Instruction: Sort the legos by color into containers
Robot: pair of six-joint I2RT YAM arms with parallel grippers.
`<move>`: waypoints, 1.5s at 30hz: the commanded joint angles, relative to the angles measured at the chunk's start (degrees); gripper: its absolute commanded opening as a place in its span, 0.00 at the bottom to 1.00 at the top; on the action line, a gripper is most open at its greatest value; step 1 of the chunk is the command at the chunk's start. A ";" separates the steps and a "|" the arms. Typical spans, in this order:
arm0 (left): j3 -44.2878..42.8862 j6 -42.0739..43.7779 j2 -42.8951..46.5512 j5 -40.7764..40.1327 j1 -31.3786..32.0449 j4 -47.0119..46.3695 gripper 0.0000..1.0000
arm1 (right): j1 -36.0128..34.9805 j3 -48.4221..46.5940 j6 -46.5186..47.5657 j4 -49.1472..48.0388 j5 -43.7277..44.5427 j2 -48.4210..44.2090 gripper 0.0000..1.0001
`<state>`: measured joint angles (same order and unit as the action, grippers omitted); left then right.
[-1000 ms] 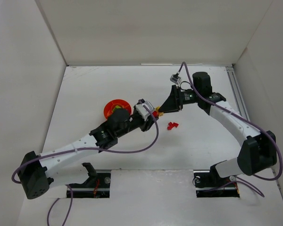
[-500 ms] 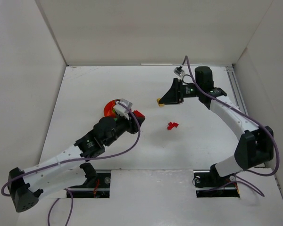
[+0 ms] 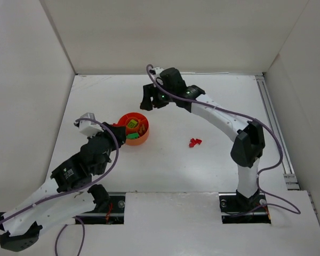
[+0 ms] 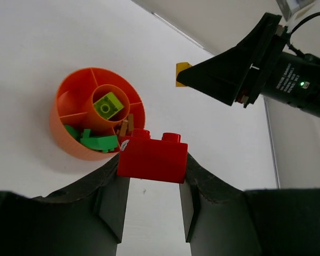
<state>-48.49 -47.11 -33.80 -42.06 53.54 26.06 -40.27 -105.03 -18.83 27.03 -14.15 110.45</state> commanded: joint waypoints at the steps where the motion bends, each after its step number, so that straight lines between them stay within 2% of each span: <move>1: -2.05 -5.70 2.77 -5.40 0.07 5.92 0.18 | -1.21 -5.01 2.58 1.82 6.09 4.22 0.39; 3: -2.05 -5.71 4.79 -5.92 0.07 5.93 0.18 | -0.69 -5.01 0.82 -0.91 -2.22 5.99 0.41; 6: -1.53 -5.71 6.55 -5.92 0.07 5.93 0.18 | -0.16 -4.48 -3.40 -5.57 -9.38 9.16 0.42; 10: -0.99 -5.18 8.05 -5.92 0.07 5.93 0.18 | -0.16 -4.48 -6.39 -8.38 -12.90 11.19 0.42; 13: -0.99 -4.65 8.58 -5.40 0.07 5.41 0.18 | 0.37 -2.99 -10.07 -14.00 -17.38 12.24 0.42; 18: -0.47 -4.04 8.06 -4.87 0.07 4.79 0.18 | 0.90 -2.28 -12.80 -18.23 -23.28 13.38 0.46; 30: -0.47 -3.51 7.52 -4.87 0.07 3.65 0.18 | 1.42 0.18 -13.95 -18.24 -23.90 14.43 0.50; 37: -0.47 -3.51 7.52 -4.34 0.07 3.64 0.18 | 1.42 0.71 -15.00 -18.24 -23.90 14.44 0.57; 40: -0.47 -3.51 7.52 -4.34 0.07 3.64 0.18 | 1.42 1.23 -15.53 -18.24 -24.95 14.97 0.63; 41: -0.47 -3.51 7.52 -4.34 0.07 3.64 0.18 | 1.42 1.23 -15.54 -18.24 -24.96 14.97 0.68; 45: 0.06 -3.51 7.52 -4.34 0.07 3.64 0.18 | 1.42 1.23 -16.06 -18.24 -24.96 14.97 0.75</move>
<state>-48.47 -51.35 -25.91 -46.26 53.54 31.92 -38.89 -104.03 -34.09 11.75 -37.54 124.64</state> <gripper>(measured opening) 0.341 0.735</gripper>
